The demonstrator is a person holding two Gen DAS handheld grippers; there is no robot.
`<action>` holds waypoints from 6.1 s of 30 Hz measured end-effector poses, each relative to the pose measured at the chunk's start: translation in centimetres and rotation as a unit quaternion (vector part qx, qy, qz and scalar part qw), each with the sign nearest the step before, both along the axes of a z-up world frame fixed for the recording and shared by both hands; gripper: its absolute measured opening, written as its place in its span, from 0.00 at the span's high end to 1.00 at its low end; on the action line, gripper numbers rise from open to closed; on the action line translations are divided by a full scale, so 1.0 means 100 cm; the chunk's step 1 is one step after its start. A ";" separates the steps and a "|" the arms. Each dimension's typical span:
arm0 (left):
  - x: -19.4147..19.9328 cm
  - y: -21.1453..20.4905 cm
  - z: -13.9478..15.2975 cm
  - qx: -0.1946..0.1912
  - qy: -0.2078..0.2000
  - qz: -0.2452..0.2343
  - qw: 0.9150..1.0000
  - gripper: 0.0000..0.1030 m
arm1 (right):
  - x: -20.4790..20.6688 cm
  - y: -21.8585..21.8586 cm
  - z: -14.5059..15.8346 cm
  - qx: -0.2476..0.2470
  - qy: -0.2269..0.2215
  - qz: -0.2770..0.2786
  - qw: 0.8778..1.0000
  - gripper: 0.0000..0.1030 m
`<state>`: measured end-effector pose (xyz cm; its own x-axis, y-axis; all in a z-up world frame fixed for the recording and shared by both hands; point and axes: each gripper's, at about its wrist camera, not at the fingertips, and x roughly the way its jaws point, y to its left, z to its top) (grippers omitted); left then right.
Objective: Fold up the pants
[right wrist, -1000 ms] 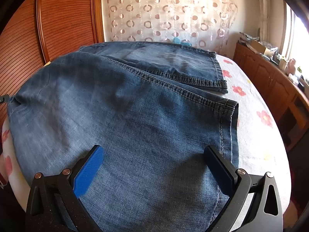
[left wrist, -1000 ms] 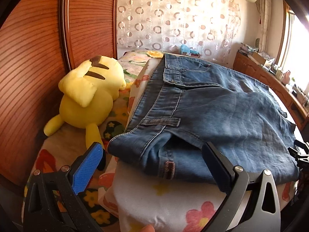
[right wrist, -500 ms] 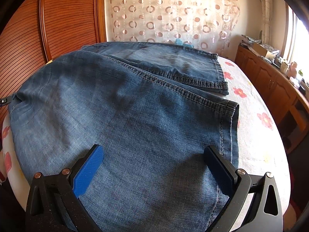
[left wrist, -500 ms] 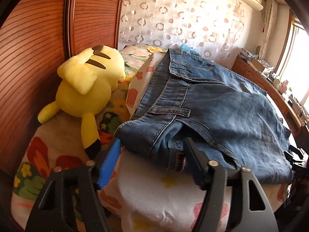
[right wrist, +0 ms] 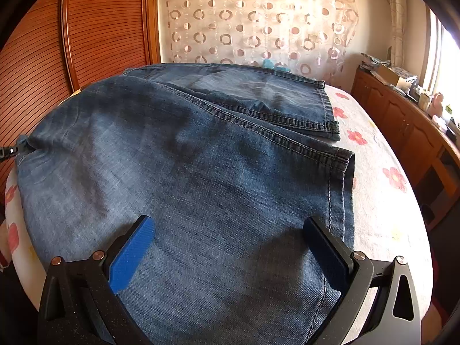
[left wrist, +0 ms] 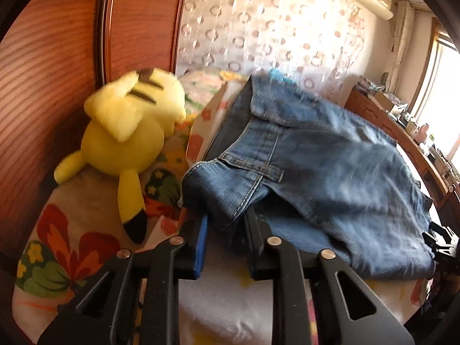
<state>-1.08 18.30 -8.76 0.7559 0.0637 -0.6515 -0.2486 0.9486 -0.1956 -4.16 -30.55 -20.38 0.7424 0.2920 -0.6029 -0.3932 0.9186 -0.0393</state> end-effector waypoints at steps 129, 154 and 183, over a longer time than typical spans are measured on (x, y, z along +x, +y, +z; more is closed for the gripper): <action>0.334 -0.009 0.083 0.072 -0.027 -0.060 0.995 0.42 | 0.377 0.151 0.134 -0.079 0.006 0.133 0.988 0.94; 0.295 -0.121 0.031 0.047 0.016 -0.224 0.973 0.32 | 0.308 0.068 0.142 -0.005 0.033 0.049 0.998 0.54; 0.291 -0.114 0.028 0.029 0.003 -0.234 0.972 0.32 | 0.362 0.095 0.145 -0.103 0.011 -0.030 0.994 0.94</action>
